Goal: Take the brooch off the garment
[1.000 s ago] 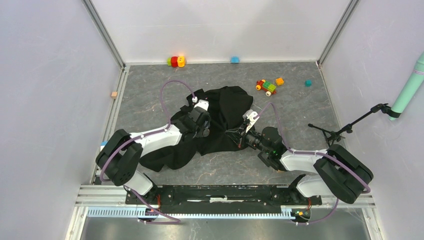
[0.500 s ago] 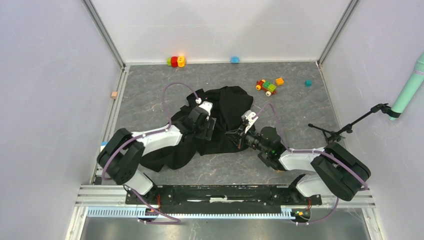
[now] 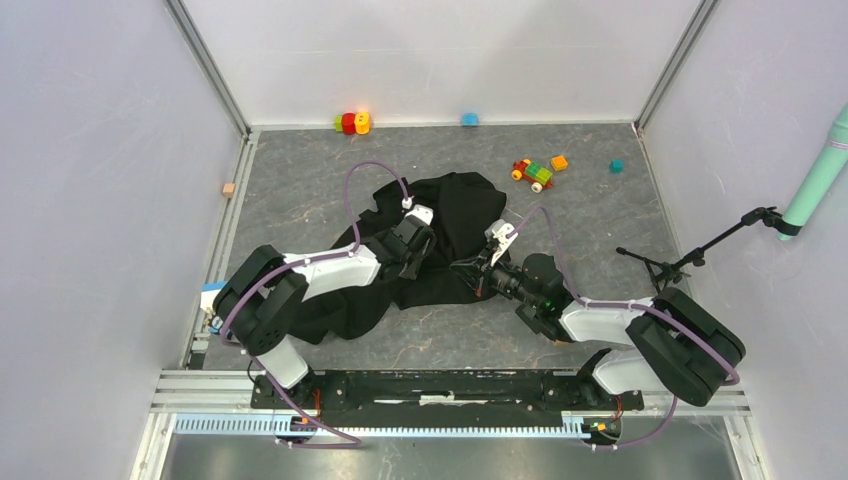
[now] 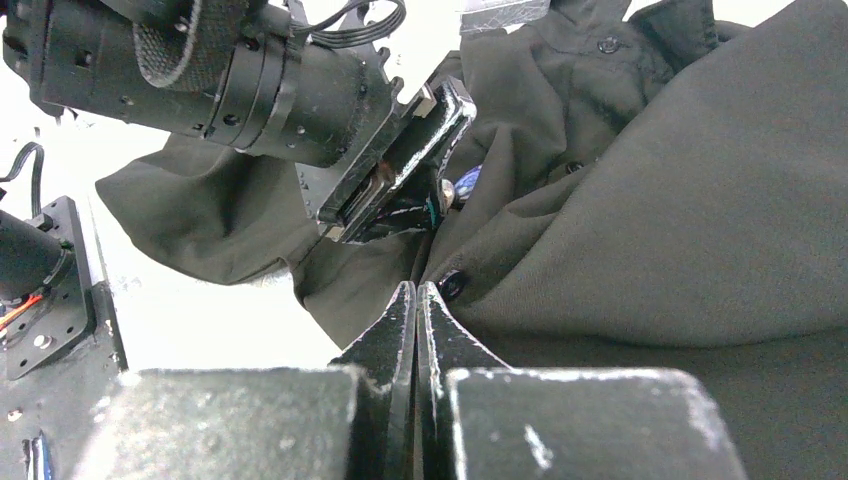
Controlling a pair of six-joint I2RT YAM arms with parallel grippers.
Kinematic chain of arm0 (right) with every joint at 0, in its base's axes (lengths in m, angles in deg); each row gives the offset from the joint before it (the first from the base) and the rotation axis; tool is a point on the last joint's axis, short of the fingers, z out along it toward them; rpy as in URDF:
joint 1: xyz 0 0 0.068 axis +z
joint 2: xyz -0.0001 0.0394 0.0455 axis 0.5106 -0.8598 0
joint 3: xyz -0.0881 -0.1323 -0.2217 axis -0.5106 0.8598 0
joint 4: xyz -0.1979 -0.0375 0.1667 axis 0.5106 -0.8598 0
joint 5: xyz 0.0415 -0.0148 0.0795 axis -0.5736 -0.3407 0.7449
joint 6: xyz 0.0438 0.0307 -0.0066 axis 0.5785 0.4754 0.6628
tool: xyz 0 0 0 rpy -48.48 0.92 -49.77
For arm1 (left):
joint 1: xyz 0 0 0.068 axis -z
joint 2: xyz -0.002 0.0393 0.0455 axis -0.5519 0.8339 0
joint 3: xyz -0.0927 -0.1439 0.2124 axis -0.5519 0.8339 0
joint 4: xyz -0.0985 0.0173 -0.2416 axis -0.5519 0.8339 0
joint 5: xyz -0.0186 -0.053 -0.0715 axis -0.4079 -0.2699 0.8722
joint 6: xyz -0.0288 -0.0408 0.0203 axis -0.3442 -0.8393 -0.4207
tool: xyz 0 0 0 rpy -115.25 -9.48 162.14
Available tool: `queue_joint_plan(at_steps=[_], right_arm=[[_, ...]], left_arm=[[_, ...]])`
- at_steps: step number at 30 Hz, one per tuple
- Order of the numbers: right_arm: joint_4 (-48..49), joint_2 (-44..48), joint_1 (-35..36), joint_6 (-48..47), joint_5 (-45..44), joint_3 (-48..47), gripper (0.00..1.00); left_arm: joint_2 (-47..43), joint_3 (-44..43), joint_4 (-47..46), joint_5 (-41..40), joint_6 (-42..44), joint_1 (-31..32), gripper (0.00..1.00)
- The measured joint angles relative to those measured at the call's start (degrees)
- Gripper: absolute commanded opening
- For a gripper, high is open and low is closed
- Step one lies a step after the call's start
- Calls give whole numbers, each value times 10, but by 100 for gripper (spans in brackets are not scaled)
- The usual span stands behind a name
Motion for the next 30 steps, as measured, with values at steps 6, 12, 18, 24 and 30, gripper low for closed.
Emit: queue_joint_plan(at_steps=[6, 12, 18, 24, 30], right_arm=[[0, 8, 0, 0, -1, 0, 0], [1, 8, 0, 0, -1, 0, 0], [0, 8, 0, 0, -1, 0, 0], [0, 8, 0, 0, -2, 0, 0], [-1, 8, 0, 0, -2, 0, 0]], left_arm=[[-14, 7, -2, -34, 0, 0, 19], [-35, 16, -3, -49, 0, 0, 13], [-35, 16, -2, -58, 0, 0, 6], [-40, 18, -4, -58, -2, -8, 2], [-70, 51, -36, 10, -14, -53, 2]])
